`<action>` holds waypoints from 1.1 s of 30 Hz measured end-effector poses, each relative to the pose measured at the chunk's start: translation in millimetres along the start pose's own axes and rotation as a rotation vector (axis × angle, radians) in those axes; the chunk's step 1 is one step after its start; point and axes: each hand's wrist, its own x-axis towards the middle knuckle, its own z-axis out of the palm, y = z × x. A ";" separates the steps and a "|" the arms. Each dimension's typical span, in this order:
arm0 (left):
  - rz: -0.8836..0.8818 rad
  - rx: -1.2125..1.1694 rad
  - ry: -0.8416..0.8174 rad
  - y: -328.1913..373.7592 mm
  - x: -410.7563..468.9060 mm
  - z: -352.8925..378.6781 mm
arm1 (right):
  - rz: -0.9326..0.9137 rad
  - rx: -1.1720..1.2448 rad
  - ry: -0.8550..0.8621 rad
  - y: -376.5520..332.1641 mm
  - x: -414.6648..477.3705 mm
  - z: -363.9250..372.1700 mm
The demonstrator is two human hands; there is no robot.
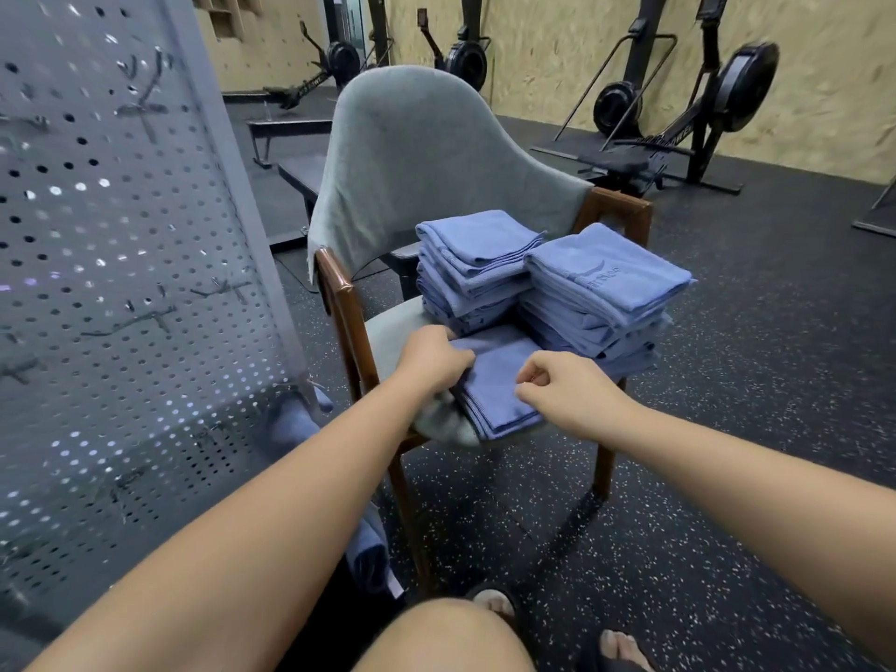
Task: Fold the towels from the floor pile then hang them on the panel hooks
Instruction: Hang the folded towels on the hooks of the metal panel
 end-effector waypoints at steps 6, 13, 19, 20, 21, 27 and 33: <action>0.043 -0.273 0.030 6.9 -54.5 -9.7 | 0.130 0.438 0.018 -12.6 1.5 1.1; 0.199 -0.360 -0.006 1.9 -130.1 -19.5 | 0.170 0.663 -0.078 -58.3 -21.1 1.1; 0.151 -0.617 0.031 -22.9 -179.0 -48.5 | -0.074 0.464 -0.165 -85.8 -39.8 9.1; 0.141 -0.662 0.060 -30.8 -186.8 -53.9 | -0.138 0.357 -0.165 -91.3 -42.7 9.7; 0.138 -0.681 0.110 -39.7 -193.8 -58.8 | -0.202 0.233 -0.160 -97.7 -46.3 10.8; 0.068 -0.566 0.369 -94.9 -217.8 -85.5 | -0.503 -0.133 -0.311 -134.6 -64.6 36.0; -0.052 -0.603 0.326 -141.5 -240.8 -96.3 | -0.551 -0.123 -0.378 -153.1 -57.9 77.1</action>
